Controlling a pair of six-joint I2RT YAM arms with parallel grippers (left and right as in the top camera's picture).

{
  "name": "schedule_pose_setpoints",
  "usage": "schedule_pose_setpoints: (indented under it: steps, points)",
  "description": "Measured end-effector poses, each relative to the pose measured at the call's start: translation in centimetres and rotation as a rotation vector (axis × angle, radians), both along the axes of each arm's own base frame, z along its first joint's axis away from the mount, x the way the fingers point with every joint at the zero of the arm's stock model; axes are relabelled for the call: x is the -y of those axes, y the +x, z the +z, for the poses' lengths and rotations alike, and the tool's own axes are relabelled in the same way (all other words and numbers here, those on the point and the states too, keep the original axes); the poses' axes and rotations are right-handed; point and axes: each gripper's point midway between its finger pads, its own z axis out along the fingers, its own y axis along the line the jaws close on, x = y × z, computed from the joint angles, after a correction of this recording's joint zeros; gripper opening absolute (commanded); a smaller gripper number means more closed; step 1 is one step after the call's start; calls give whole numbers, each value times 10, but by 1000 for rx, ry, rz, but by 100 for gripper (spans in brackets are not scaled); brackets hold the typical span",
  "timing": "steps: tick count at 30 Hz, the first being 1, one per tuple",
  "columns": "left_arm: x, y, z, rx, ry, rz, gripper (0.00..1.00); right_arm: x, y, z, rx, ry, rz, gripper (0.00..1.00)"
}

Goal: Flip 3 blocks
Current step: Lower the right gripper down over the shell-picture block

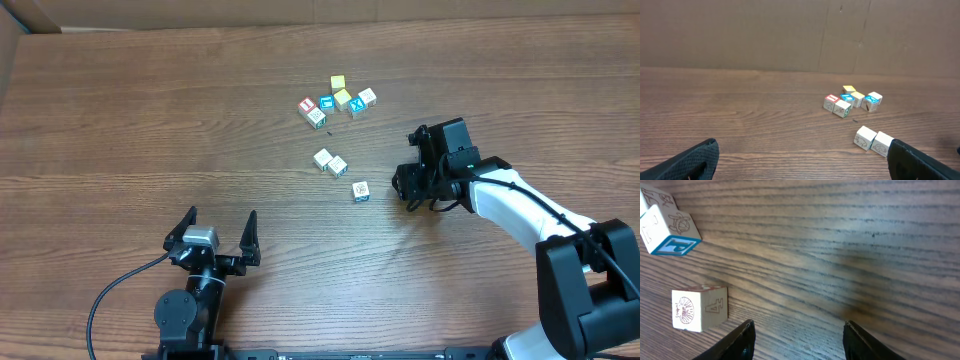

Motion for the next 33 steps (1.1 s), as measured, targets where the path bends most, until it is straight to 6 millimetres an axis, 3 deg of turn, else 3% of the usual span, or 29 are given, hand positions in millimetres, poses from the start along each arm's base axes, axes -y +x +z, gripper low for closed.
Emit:
schedule_pose_setpoints:
  steps: [7, 15, 21, 26, 33]
  points:
    - [0, 0, 0, 0, 0, 0, 100, -2, 4, 2, 17, 11, 2, 59]
    - [0, 0, 0, 0, 0, 0, 100, -24, -6, 8, -53, 147, -16, 50]
    - [0, 0, 0, 0, 0, 0, 100, -52, -16, 11, -89, 197, -31, 58]
    - [0, 0, 0, 0, 0, 0, 100, -78, -30, 8, -68, 142, 13, 59]
    - [0, 0, 0, 0, 0, 0, 100, -90, -26, 7, 33, 57, 11, 64]
